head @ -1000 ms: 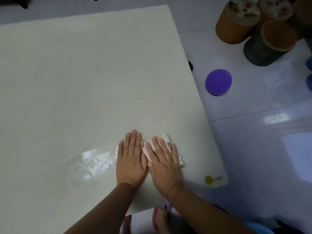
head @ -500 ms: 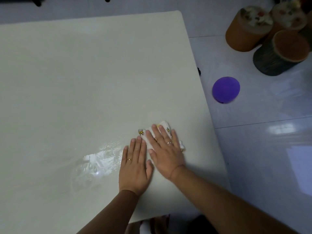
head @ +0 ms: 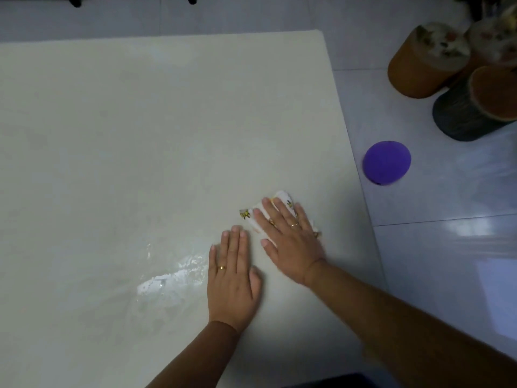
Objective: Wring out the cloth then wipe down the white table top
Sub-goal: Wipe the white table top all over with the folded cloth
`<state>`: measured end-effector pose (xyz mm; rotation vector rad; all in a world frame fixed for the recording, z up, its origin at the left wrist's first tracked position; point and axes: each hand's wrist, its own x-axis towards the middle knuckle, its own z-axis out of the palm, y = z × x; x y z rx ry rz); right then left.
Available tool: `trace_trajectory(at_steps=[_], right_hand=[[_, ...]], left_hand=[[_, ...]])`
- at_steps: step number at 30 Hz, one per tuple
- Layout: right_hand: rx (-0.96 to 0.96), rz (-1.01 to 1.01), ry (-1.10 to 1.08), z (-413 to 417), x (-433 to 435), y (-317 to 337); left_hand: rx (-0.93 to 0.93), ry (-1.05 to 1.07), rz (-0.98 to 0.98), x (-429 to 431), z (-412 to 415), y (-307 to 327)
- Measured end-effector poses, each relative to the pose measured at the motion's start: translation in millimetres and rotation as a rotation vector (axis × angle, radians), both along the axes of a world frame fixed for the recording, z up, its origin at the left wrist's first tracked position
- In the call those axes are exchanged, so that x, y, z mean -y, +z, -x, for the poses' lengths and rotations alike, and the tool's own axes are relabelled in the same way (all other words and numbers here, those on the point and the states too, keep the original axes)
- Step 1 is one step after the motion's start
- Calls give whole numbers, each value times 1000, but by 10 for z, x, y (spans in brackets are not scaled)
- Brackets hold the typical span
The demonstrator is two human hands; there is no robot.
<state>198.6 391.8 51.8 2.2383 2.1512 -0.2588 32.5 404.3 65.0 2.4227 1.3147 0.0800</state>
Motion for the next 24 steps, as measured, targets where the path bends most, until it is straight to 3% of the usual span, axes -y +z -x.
trace_trajectory(at_steps=[2,3,7,9,12,15,17,19,22,24], right_hand=[[62,-5,102,-404,-127,-10],[71,-9,20,-573,-239,-9],[18,-9,-636,-617,-759,-18],[-10,25,-749,-318,-903,-50],[-17,22,-455,-30,-854,-59],[-12,-5,-66,-408,-828,0],[50,-13,41,-779,-920,6],[50,10,-166,-1026,-1110,6],[38,25,-670,-835,-1450,-44],[12,45,-763,-492,-1588,-73]], left_hand=[[19,-20,-16,-296,-129,37],[22,-31,-33,-465,-209,46],[-31,-14,-80,-1116,-518,-7],[-55,-1,-67,-1335,-603,-85],[-97,1,-67,-1446,-610,-196],[-72,2,-75,-1432,-605,-206],[-68,7,-78,-1436,-616,-200],[-73,11,-68,-1448,-624,-194],[-89,11,-57,-1449,-617,-205],[-102,5,-55,-1447,-616,-212]])
